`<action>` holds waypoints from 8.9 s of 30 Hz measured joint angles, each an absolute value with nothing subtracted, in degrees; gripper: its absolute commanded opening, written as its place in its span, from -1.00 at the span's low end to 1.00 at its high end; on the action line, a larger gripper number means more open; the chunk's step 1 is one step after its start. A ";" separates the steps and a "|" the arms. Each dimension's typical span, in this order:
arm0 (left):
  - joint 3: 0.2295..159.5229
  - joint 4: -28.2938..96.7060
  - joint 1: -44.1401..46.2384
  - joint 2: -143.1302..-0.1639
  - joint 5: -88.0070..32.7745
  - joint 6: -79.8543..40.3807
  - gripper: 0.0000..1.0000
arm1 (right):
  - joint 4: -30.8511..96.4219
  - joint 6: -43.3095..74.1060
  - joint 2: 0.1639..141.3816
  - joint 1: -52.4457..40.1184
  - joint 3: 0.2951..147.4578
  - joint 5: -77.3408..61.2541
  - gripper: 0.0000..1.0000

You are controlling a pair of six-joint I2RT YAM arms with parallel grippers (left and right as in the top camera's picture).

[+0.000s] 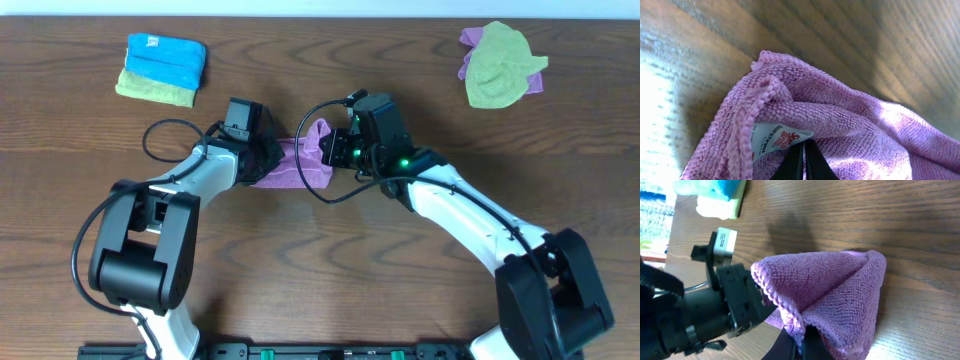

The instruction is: Fold the cloth

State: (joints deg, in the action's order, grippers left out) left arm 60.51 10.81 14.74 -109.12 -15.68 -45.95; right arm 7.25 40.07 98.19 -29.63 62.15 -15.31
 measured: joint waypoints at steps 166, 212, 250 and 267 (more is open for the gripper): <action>31.27 -8.51 -2.94 -88.07 -35.62 -52.60 0.99 | 46.02 14.68 30.26 -3.22 27.90 -1.63 0.99; 64.25 -9.43 0.73 -104.92 -38.22 -52.31 -0.88 | 46.02 14.70 30.26 -3.22 27.90 -1.48 0.98; 102.54 6.92 -13.50 -126.39 -16.34 -37.15 -0.88 | 46.04 14.70 30.26 -3.22 27.90 -1.50 0.99; 102.87 11.64 -16.14 -130.43 -16.49 -36.14 -0.84 | 46.02 14.70 30.26 -3.22 27.90 -1.50 0.98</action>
